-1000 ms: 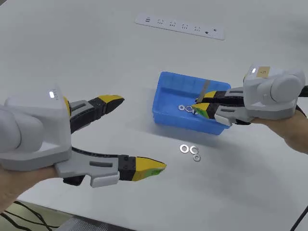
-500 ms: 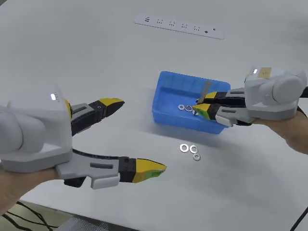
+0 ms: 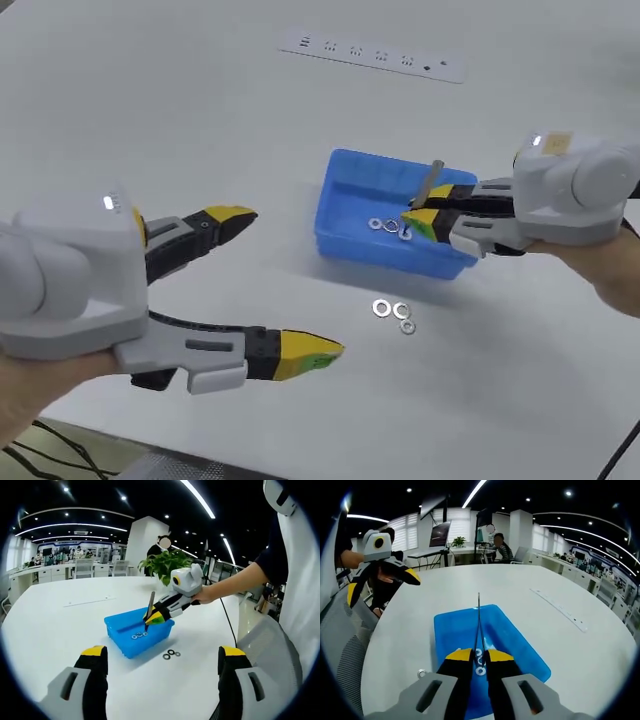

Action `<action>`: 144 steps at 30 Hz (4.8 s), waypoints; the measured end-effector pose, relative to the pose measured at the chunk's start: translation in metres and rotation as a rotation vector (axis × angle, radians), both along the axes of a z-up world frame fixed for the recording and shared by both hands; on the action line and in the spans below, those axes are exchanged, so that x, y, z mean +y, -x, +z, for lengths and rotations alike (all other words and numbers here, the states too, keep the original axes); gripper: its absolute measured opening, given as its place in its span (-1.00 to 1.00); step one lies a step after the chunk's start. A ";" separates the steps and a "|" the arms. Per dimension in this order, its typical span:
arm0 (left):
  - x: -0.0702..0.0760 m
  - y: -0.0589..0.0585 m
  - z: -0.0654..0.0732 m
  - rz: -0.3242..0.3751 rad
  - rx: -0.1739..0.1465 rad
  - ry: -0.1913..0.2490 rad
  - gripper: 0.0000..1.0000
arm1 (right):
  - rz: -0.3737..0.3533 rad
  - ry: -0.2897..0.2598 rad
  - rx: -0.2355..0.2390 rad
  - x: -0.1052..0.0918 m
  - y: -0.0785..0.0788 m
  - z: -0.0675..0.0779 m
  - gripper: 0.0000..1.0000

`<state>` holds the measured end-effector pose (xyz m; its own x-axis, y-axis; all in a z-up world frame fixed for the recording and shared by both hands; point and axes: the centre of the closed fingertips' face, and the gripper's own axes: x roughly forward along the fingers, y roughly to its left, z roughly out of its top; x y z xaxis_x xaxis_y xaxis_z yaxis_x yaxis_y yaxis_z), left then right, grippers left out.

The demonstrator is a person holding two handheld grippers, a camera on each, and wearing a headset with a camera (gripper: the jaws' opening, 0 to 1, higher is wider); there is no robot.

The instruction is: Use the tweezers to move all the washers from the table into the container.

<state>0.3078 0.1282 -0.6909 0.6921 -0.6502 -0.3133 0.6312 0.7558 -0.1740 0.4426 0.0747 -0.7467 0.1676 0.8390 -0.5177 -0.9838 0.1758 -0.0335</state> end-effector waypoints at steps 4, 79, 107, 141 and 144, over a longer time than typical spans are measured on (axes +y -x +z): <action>-0.001 -0.003 0.001 -0.006 -0.002 0.003 0.92 | 0.002 -0.005 -0.002 -0.001 -0.001 0.004 -0.79; -0.079 -0.034 0.050 -0.525 -0.241 -0.091 -0.89 | 0.235 0.062 -0.081 -0.011 0.098 0.044 -0.62; -0.082 -0.027 0.015 -0.493 -0.264 -0.139 -0.89 | 0.074 0.055 0.044 -0.068 0.125 0.009 -0.08; -0.092 -0.033 -0.007 -0.493 -0.229 -0.148 -0.89 | -0.039 0.087 0.077 -0.089 0.127 -0.014 0.92; -0.091 -0.034 -0.007 -0.490 -0.233 -0.155 -0.89 | -0.040 0.083 0.087 -0.088 0.129 -0.014 0.91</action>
<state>0.3419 0.0376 -0.6980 0.3831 -0.8716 -0.3058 0.9234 0.3701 0.1021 0.3139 -0.0135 -0.7611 0.1518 0.7864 -0.5988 -0.9758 0.2155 0.0357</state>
